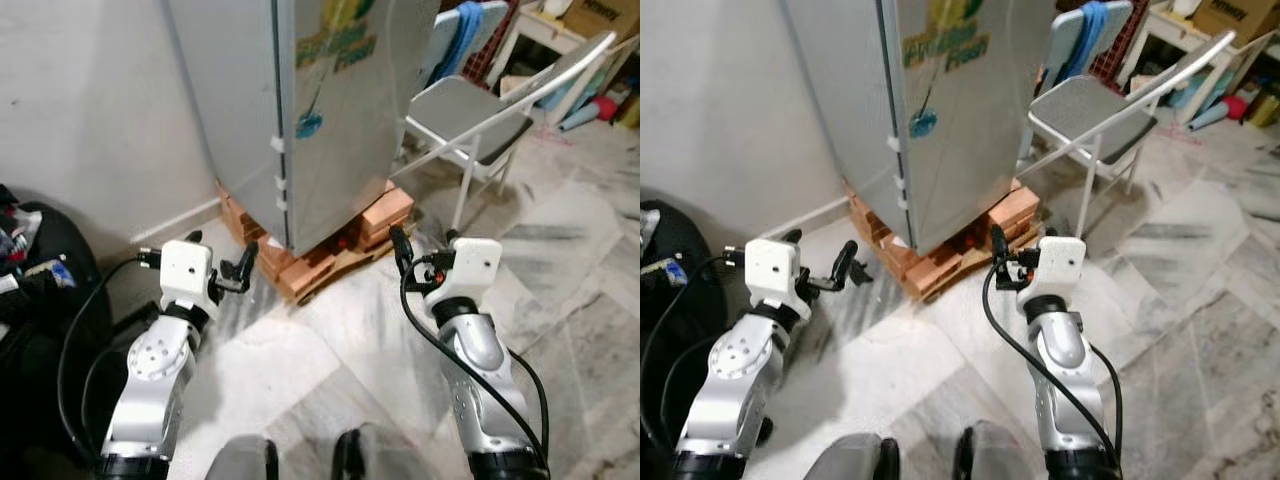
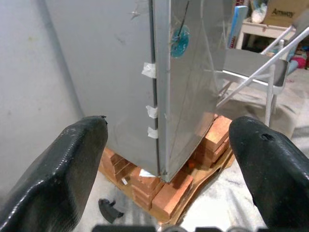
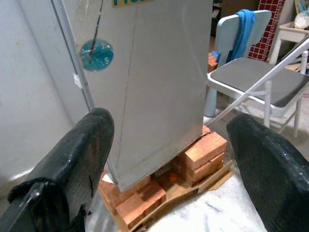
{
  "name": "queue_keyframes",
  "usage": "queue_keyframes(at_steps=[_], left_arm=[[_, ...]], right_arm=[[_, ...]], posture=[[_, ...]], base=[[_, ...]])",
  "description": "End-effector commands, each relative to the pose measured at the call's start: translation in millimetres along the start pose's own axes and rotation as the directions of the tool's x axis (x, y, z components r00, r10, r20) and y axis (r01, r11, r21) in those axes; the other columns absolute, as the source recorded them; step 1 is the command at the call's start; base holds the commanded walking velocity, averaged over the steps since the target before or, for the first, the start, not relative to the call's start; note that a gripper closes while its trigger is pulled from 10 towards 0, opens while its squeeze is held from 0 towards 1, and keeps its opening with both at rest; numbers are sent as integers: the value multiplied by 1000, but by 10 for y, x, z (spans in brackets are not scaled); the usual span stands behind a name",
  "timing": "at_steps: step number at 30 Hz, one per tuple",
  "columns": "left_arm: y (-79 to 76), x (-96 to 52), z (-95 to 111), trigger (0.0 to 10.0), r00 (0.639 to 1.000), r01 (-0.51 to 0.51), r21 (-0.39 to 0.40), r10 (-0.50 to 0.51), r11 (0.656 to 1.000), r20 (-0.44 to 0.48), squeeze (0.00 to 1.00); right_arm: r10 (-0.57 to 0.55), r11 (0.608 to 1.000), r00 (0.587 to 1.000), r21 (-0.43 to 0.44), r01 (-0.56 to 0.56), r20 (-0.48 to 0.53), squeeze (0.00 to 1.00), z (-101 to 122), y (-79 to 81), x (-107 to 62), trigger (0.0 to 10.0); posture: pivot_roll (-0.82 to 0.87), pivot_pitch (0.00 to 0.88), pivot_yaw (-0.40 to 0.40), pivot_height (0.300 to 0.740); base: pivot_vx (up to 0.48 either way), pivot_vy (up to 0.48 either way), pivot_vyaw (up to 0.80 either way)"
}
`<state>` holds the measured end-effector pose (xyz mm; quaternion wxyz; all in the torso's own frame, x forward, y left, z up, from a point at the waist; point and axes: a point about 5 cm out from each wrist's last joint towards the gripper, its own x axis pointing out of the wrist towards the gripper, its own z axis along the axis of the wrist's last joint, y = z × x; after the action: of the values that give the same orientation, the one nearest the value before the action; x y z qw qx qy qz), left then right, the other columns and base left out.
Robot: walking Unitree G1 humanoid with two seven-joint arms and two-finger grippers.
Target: Restocking fridge
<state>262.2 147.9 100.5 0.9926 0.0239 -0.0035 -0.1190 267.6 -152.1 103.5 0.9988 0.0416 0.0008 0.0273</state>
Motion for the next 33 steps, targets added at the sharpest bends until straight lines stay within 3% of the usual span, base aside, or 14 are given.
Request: queue_keyframes(at_steps=[1,7,20,25,26,27,28,30,33], left_arm=[[-34,8,22,10000,1000,22,14,-22,1000,11,0],[-9,19,29,10000,1000,8,-7,-8,1000,11,0],[-48,-15,0,10000,1000,15,2,-15,1000,7,0],[-49,-25,7,10000,1000,13,7,-13,1000,15,0],[-62,-36,3,10000,1000,17,4,-17,1000,15,0],[-69,-40,1,10000,1000,20,2,-20,1000,15,0],[-81,-45,-1,10000,1000,24,-1,-24,1000,15,0],[-95,-47,1,10000,999,29,-2,-29,1000,16,0],[-103,-47,1,10000,999,30,-4,-30,1000,16,0]], right_arm=[[-18,1000,1000,7,18,3,0,19,-39,11,10000],[-23,1000,1000,14,23,5,0,21,-33,21,10000],[-36,999,999,3,36,7,0,22,-42,46,10000],[-72,996,997,-53,71,-4,0,7,-82,67,10000],[-89,989,996,-116,88,-1,0,0,-84,79,10000],[-81,990,997,-112,81,7,0,-3,-74,84,10000],[-63,997,998,-52,63,1,0,-22,-55,84,10000],[-110,994,994,4,110,-2,0,-25,-74,78,10000],[-85,995,996,-54,87,29,0,1,-78,86,10000]], posture=[[40,135,-25,740],[42,133,-27,740],[48,131,-29,740],[52,130,-30,740],[54,129,-30,740],[54,128,-31,740],[55,128,-32,740],[55,128,-32,740],[56,129,-35,740]], base=[[368,311,0],[416,121,-630],[422,129,0],[0,0,0],[0,0,0],[0,0,0],[0,0,0],[0,0,0],[0,0,0]])
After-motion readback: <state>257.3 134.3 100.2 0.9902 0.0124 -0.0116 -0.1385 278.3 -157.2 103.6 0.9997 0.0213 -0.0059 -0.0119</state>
